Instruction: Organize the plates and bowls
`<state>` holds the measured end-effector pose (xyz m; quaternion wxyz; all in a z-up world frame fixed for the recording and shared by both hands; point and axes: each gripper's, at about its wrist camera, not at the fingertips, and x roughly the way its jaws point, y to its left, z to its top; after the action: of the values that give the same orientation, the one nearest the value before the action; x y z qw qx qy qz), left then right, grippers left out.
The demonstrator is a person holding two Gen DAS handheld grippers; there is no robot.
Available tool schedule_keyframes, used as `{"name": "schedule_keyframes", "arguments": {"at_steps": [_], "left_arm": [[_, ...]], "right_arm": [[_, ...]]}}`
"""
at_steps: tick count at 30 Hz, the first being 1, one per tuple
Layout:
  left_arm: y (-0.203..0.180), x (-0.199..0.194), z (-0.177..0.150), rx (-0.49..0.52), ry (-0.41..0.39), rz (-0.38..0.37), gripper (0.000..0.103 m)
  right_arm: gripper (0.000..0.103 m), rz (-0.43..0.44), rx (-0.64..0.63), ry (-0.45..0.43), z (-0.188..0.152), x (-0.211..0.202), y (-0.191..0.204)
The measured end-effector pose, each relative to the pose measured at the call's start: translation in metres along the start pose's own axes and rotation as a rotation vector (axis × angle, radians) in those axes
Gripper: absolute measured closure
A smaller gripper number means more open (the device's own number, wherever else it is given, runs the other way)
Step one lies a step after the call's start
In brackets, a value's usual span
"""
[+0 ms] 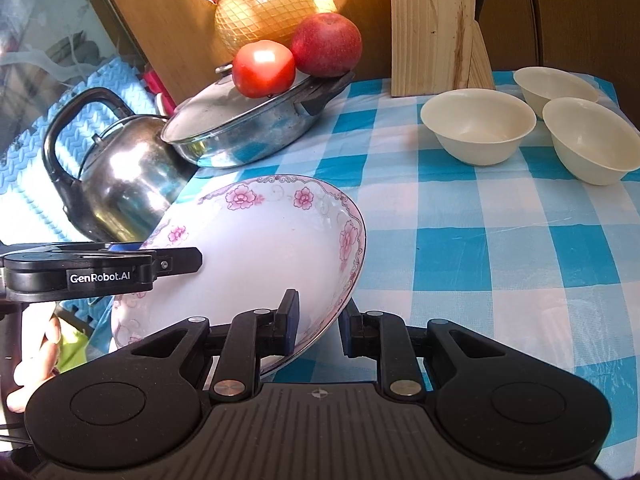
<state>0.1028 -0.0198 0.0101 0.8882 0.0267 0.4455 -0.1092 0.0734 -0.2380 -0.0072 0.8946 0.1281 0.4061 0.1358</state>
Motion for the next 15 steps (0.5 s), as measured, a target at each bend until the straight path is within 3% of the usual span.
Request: {"name": "schedule_keyframes", "arguments": {"at_steps": [15], "left_arm": [[0.017,-0.010,-0.020,-0.036,0.007,0.066,0.063]], "right_arm": [[0.076,0.010,-0.127,0.033,-0.018,0.002,0.035]]}}
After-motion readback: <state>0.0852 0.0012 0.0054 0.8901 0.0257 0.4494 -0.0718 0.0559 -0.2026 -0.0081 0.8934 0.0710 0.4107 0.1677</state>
